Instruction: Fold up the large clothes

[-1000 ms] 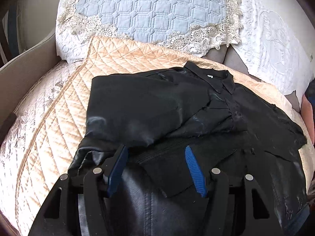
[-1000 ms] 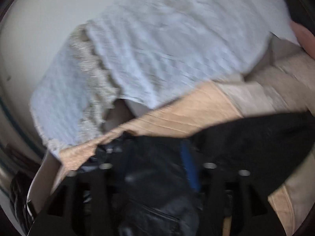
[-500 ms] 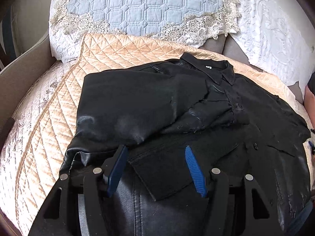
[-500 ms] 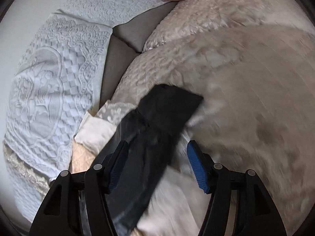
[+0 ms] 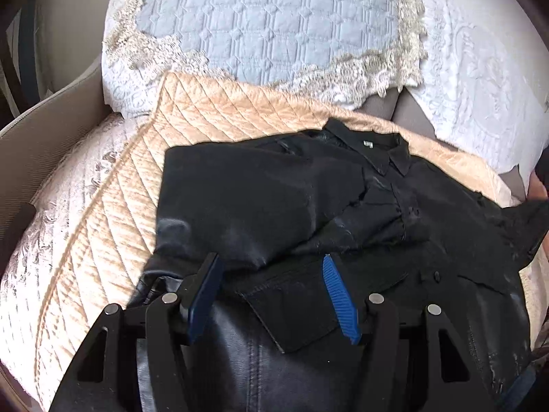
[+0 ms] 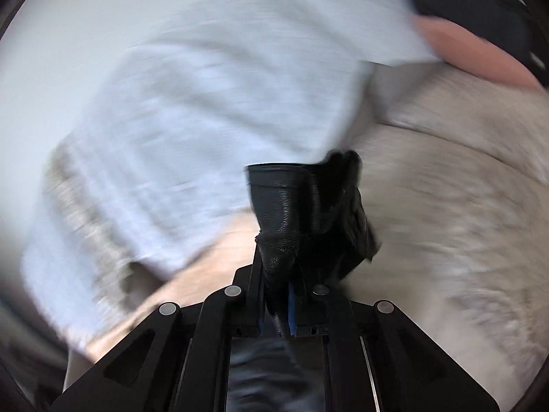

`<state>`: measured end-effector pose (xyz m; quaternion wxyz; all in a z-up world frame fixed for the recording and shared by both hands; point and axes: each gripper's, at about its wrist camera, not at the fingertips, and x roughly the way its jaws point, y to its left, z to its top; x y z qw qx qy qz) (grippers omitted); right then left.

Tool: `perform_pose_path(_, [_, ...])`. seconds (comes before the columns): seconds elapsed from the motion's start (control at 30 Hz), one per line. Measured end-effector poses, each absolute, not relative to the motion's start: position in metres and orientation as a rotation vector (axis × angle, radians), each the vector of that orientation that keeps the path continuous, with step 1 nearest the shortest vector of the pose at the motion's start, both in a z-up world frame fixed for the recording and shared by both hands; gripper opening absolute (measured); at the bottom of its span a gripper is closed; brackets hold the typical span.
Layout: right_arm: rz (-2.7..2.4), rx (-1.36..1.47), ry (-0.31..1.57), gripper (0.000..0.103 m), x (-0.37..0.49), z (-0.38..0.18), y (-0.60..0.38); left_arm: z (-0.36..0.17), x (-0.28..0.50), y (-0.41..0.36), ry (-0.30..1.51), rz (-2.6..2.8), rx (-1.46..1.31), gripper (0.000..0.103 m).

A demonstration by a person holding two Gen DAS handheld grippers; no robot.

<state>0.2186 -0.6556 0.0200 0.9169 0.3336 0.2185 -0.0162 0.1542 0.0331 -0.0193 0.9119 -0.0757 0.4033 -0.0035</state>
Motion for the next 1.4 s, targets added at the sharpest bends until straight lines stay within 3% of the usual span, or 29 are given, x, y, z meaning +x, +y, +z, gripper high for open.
perform_pose_path(0.13, [0.174, 0.568, 0.456, 0.01, 0.229, 0.057, -0.551, -0.012, 0.15, 0.045, 0.805, -0.01, -0.187, 0.063])
perform_pose_path(0.23, [0.266, 0.484, 0.51, 0.01, 0.246, 0.053, -0.479, -0.01, 0.149, 0.053, 0.805, -0.001, -0.19, 0.063])
perform_pose_path(0.43, [0.388, 0.358, 0.687, 0.011, 0.286, -0.012, -0.352, -0.007, 0.153, 0.069, 0.811, 0.021, -0.178, 0.063])
perform_pose_path(0.6, [0.425, 0.275, 0.9, 0.027, 0.31, -0.094, -0.288, -0.007, 0.155, 0.08, 0.813, 0.032, -0.177, 0.063])
perform_pose_path(0.67, [0.436, 0.248, 0.936, 0.035, 0.3, -0.108, -0.279, -0.007, 0.155, 0.08, 0.816, 0.03, -0.18, 0.063])
perform_pose_path(0.7, [0.462, 0.231, 0.916, 0.044, 0.291, -0.105, -0.277, -0.007, 0.155, 0.08, 0.814, 0.026, -0.18, 0.063])
perform_pose_path(0.8, [0.553, 0.282, 0.882, 0.049, 0.272, -0.086, -0.291, -0.002, 0.157, 0.073, 0.805, 0.003, -0.167, 0.063])
perform_pose_path(0.97, [0.532, 0.35, 0.768, 0.049, 0.245, -0.063, -0.356, 0.002, 0.174, 0.054, 0.797, -0.039, -0.142, 0.063])
perform_pose_path(1.13, [0.295, 0.391, 0.791, 0.049, 0.247, -0.088, -0.422, -0.017, 0.205, 0.038, 0.828, -0.032, -0.087, 0.063])
perform_pose_path(1.27, [0.266, 0.31, 0.905, 0.049, 0.26, -0.122, -0.413, -0.054, 0.231, 0.033, 0.931, -0.016, -0.072, 0.063])
perform_pose_path(1.4, [0.317, 0.206, 0.894, 0.051, 0.268, -0.117, -0.383, -0.071, 0.236, 0.031, 0.97, -0.007, -0.061, 0.063])
